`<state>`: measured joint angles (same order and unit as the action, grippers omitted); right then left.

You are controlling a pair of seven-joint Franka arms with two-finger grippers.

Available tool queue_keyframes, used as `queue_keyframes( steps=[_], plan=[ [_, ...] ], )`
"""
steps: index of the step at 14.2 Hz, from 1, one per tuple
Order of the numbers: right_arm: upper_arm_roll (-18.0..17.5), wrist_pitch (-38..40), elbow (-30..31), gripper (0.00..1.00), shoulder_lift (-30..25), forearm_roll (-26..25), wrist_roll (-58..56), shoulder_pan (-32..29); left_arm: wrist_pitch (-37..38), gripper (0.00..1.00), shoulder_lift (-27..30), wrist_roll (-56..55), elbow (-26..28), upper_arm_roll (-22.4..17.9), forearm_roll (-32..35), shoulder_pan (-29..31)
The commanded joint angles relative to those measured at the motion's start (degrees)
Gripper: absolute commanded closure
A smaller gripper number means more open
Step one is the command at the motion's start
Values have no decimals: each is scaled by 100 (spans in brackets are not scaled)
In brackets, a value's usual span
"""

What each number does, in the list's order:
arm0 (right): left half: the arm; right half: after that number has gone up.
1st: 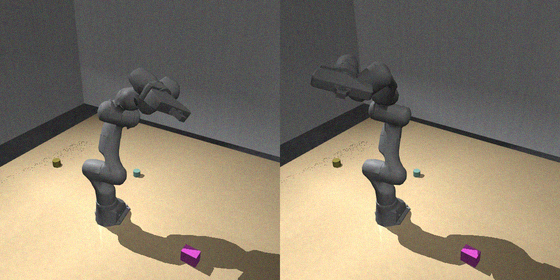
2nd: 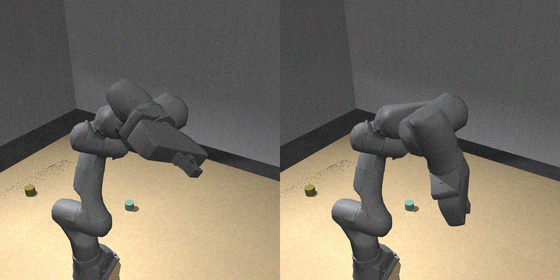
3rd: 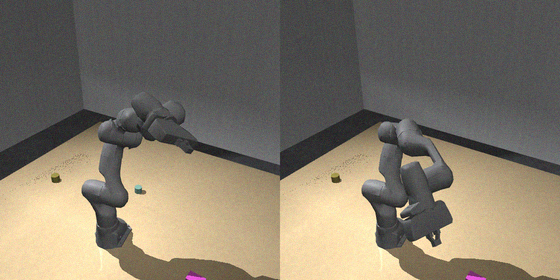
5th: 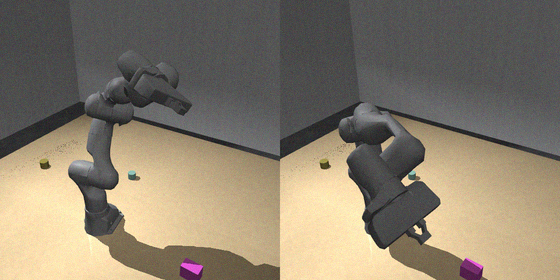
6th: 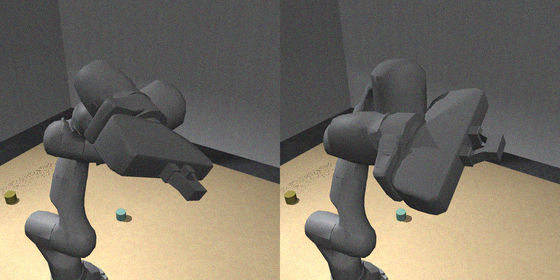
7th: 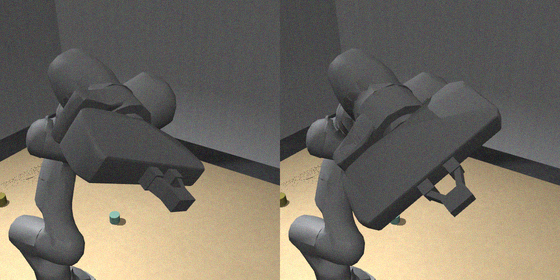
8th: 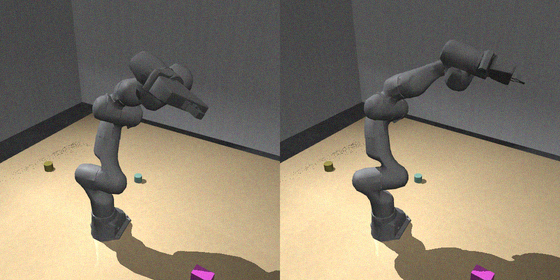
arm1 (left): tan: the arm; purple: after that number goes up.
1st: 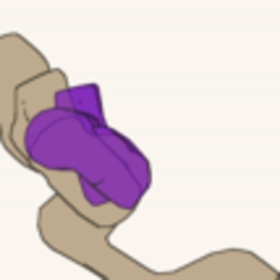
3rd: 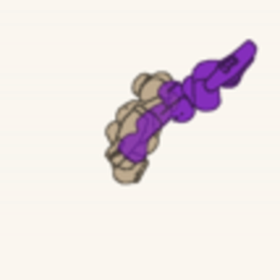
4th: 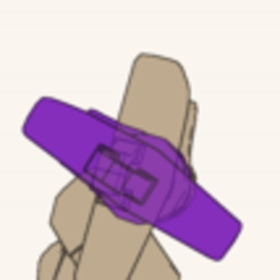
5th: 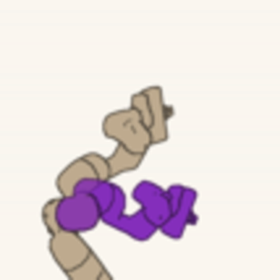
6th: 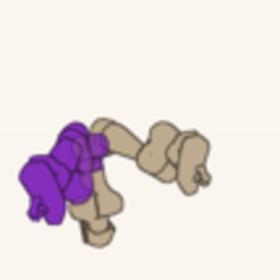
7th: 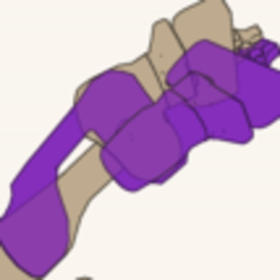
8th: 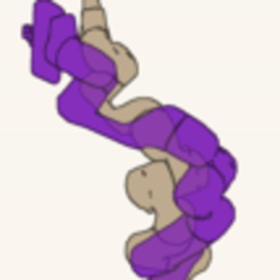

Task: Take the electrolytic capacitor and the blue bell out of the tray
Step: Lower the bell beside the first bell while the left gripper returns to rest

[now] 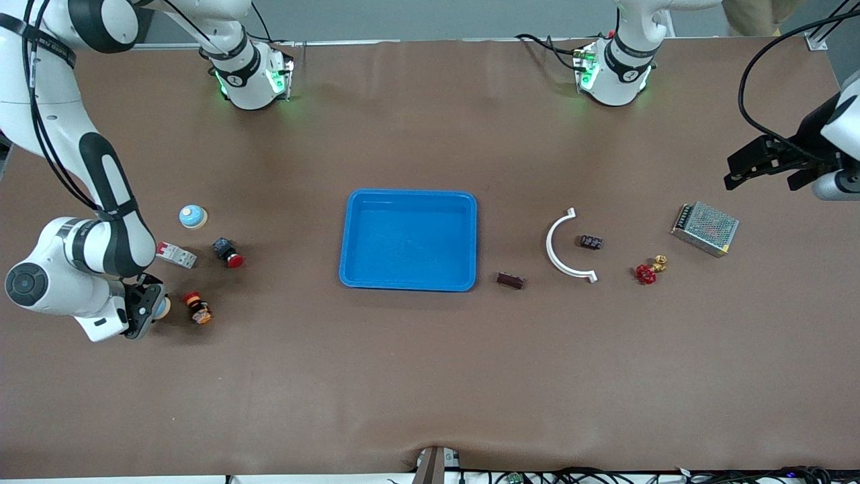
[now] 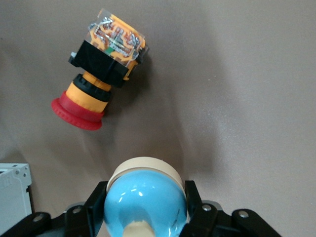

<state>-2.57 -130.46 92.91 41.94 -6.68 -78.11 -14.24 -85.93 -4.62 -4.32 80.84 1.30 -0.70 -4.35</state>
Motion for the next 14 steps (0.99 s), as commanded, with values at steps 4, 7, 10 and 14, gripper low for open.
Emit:
queue_keyframes(
  steps=[4,7,10,14],
  plan=[
    [-129,-85,70,0,-45,272,-73,-149,41,0,32,370,72,-16,255,-57],
    [-129,-6,52,0,-89,282,14,-131,41,0,32,379,64,-7,255,-48],
    [-147,519,-166,0,-282,308,276,-26,32,0,32,379,46,-7,246,13],
    [-147,1968,-799,0,-685,308,1286,281,24,0,14,379,55,-16,238,31]
  ],
)
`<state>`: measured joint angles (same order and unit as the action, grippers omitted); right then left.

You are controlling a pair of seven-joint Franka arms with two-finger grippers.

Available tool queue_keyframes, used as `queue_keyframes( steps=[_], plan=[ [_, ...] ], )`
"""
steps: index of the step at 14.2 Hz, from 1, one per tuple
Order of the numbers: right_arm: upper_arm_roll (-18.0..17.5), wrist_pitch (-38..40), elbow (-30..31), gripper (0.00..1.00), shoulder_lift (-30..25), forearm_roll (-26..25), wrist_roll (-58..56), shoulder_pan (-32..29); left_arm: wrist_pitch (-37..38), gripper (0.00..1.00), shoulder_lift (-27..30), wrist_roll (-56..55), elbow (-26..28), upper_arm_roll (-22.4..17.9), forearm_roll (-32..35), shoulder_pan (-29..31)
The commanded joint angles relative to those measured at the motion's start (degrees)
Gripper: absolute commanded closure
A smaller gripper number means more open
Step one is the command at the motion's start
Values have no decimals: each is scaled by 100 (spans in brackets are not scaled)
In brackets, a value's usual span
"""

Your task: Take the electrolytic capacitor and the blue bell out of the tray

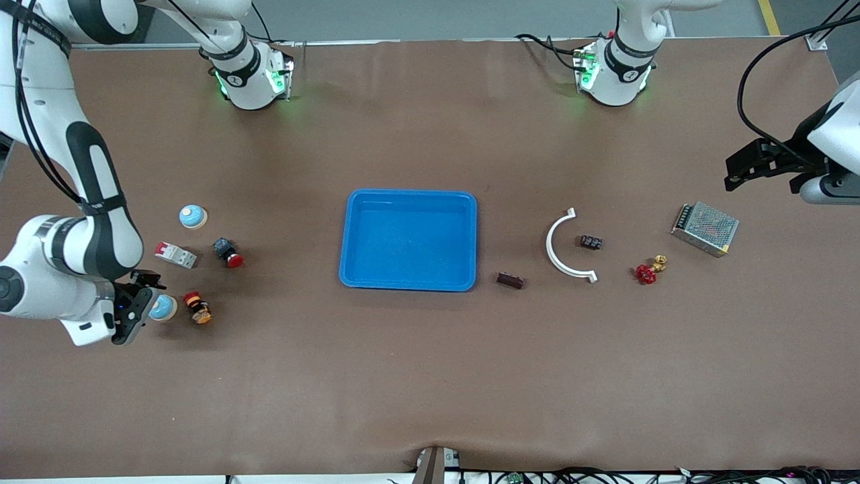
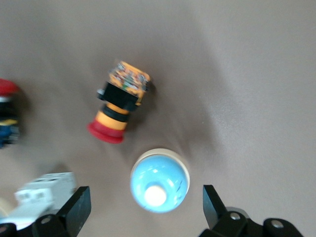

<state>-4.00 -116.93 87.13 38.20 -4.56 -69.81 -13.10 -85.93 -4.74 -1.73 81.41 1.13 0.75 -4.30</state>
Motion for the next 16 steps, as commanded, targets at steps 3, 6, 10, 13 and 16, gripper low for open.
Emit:
queue_keyframes(
  steps=[3,6,10,13,16],
  plan=[
    [-4,1741,-529,0,-760,69,1519,482,15,0,9,112,-2,1,92,17],
    [5,2576,-714,0,-1208,17,2626,834,15,0,-9,121,-2,1,92,17],
    [-39,2850,-1231,0,-1543,121,4812,1115,15,0,-9,121,-2,-8,92,17],
    [-31,3238,-1374,0,-1885,96,6011,1353,15,0,-9,121,-2,1,92,17],
    [-4,3475,-1339,0,-2579,113,6548,1362,6,0,-9,121,-2,-8,92,9]
  ],
)
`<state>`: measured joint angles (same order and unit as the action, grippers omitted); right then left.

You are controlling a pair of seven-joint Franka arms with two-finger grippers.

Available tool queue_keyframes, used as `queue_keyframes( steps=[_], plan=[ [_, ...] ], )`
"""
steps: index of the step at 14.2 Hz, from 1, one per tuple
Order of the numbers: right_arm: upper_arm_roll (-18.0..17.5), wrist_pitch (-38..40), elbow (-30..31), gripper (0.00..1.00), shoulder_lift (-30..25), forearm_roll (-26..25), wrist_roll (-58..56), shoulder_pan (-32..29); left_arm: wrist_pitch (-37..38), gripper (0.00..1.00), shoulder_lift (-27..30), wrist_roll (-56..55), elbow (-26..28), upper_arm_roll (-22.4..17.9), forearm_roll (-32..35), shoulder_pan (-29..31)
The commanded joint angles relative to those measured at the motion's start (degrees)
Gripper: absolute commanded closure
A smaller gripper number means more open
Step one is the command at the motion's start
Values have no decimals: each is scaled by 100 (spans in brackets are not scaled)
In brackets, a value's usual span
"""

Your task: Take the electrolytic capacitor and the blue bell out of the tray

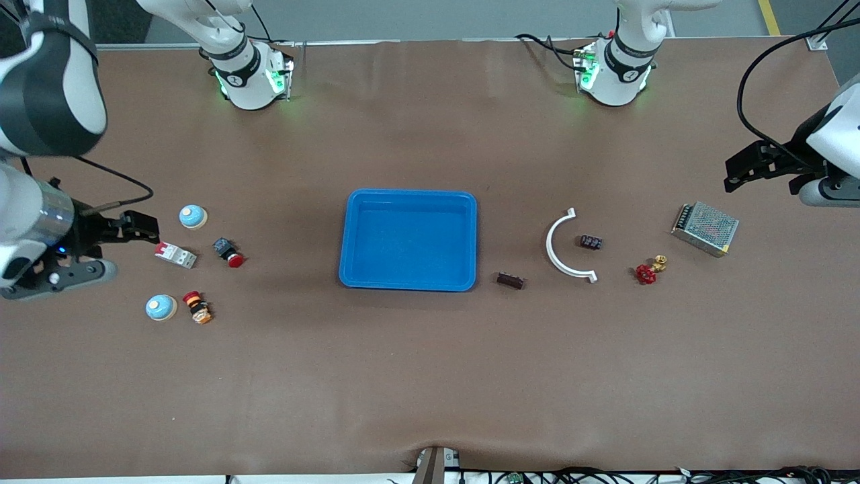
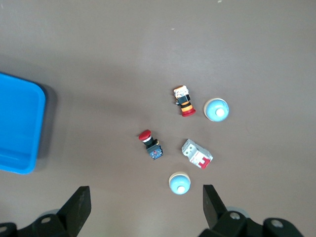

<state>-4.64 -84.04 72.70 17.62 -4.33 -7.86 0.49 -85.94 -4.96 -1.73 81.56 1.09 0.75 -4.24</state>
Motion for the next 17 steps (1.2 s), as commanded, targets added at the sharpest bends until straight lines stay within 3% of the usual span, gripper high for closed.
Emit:
queue_keyframes(
  steps=[1,3,7,9,17],
  plan=[
    [69,186,112,0,-636,90,538,-14,7,0,12,121,-18,-3,92,11],
    [95,160,112,0,-821,90,1100,-75,7,0,12,121,-18,-3,92,11],
    [95,38,270,0,-901,108,1138,-443,7,0,12,121,-18,-3,100,3],
    [104,-165,341,0,-919,406,1059,-690,-2,0,12,121,-18,-3,101,3],
    [104,-648,1218,0,-1357,398,1155,-577,-20,0,-5,112,-18,-12,109,11]
  ],
)
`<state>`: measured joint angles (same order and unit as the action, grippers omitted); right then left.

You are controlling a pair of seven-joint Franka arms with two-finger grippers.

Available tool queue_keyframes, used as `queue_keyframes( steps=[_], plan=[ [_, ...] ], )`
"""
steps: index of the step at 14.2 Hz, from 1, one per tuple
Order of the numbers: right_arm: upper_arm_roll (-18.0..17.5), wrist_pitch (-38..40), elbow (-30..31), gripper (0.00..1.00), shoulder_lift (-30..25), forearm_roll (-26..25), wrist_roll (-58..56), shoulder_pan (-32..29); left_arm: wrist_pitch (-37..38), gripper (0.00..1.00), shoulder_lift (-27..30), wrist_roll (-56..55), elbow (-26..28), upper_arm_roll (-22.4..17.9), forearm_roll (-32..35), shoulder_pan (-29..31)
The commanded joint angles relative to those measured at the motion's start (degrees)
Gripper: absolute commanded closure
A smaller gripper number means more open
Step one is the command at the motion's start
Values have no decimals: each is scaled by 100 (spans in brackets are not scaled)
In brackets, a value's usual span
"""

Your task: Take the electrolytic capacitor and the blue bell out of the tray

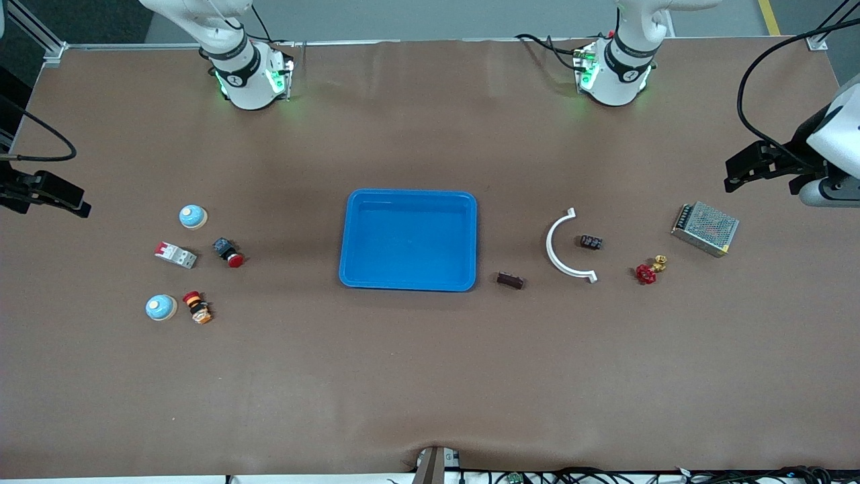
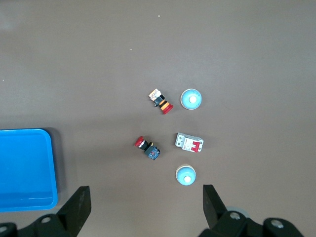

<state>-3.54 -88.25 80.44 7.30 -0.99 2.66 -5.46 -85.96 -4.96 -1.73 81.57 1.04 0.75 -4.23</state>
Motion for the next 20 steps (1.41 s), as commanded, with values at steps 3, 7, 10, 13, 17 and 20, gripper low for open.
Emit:
queue_keyframes(
  steps=[3,7,10,13,17,20],
  plan=[
    [46,-457,868,0,-616,64,103,36,-17,0,-5,112,-18,1,188,1],
    [424,-457,859,0,-607,64,103,484,-17,0,-14,112,-18,1,197,1],
    [424,-386,807,0,-590,64,77,467,-17,0,-14,112,-18,-7,197,1],
    [424,-377,807,0,-590,64,-11,467,-17,0,-14,112,-18,-8,197,1],
    [416,-430,807,0,-572,64,-46,493,-26,0,-14,112,-18,1,197,-7],
    [407,-421,807,0,-572,116,-46,511,-17,0,-14,112,-18,-8,197,-7]
  ],
)
